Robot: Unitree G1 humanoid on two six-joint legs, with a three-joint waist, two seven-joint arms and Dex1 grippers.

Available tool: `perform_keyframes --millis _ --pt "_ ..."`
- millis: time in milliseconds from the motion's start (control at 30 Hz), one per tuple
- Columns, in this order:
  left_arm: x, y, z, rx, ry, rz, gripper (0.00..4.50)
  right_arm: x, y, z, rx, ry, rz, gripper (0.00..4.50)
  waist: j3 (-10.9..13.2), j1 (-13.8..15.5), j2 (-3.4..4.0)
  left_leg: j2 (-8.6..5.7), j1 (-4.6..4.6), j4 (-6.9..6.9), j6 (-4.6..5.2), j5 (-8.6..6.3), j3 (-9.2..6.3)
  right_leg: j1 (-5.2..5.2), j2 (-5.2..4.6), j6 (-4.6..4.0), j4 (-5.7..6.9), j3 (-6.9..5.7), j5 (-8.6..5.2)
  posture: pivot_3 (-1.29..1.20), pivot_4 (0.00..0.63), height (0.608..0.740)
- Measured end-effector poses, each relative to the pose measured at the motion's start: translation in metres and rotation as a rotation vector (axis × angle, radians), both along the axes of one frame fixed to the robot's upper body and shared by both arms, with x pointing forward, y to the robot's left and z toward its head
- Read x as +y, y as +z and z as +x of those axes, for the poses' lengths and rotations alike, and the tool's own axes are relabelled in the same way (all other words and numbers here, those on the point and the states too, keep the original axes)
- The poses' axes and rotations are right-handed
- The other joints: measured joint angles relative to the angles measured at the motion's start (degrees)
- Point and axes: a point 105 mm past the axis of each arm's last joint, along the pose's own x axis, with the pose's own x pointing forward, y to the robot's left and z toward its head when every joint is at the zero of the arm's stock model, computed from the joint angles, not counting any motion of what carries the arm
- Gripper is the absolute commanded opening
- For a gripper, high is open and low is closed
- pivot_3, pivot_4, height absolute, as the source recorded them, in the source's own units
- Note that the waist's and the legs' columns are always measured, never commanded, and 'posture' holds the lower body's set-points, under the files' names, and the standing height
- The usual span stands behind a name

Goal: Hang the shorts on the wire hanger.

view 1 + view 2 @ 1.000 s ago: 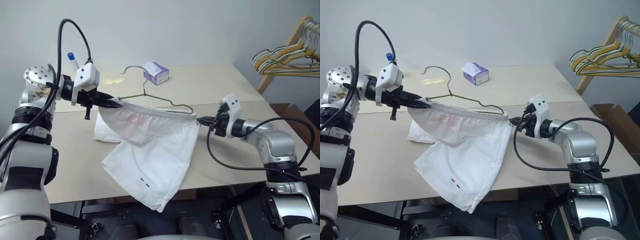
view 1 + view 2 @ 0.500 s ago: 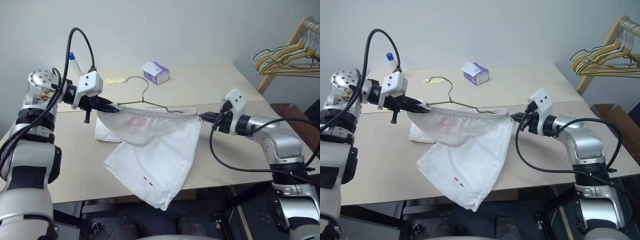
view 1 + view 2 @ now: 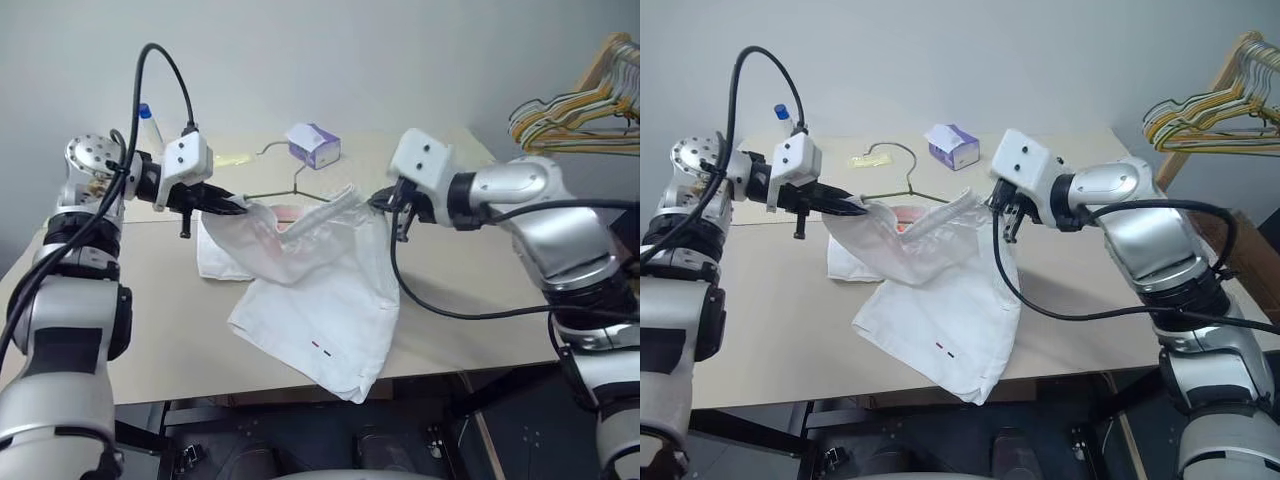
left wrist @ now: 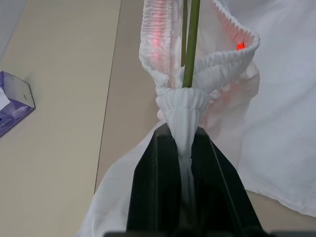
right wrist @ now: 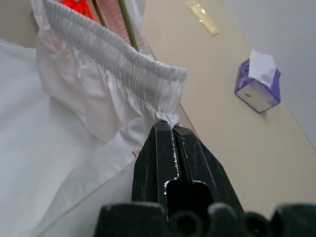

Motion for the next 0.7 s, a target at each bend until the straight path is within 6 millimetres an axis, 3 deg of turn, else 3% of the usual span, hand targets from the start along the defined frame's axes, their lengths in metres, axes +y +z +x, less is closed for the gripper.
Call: perform_keyframes --millis 300,400,600,700 --pt "0.0 0.003 -0.001 -0.004 -0.005 -0.014 0.0 0.014 0.002 -0.001 -0.059 0.064 0.017 0.02 0.0 -0.01 0.0 0.0 0.03 0.01 0.0 0.0 -0.01 0.01 0.01 0.0 0.02 0.0 0.0 -0.07 0.0 0.74" --pt "0.0 0.004 -0.001 -0.007 -0.009 -0.024 0.0 0.017 0.001 -0.006 -0.08 0.12 0.019 0.67 0.0 -0.02 0.0 0.0 0.03 0.01 0.0 0.0 -0.01 0.01 0.01 0.0 0.01 -0.01 0.0 -0.07 0.0 0.74" --pt "0.0 0.004 -0.004 0.0 -0.03 -0.033 0.0 0.007 -0.012 0.004 -0.091 0.099 -0.023 2.72 0.0 -0.04 0.0 0.0 0.07 0.03 0.0 0.0 -0.01 0.04 0.01 0.0 0.02 -0.01 0.0 -0.07 0.0 0.74" --pt "0.0 0.004 -0.004 0.001 -0.032 -0.031 0.0 0.002 -0.018 0.01 -0.066 0.068 -0.021 2.72 0.0 -0.05 0.0 0.0 0.06 0.03 0.0 0.0 -0.01 0.03 0.01 0.0 0.03 0.0 0.0 -0.07 0.0 0.74"
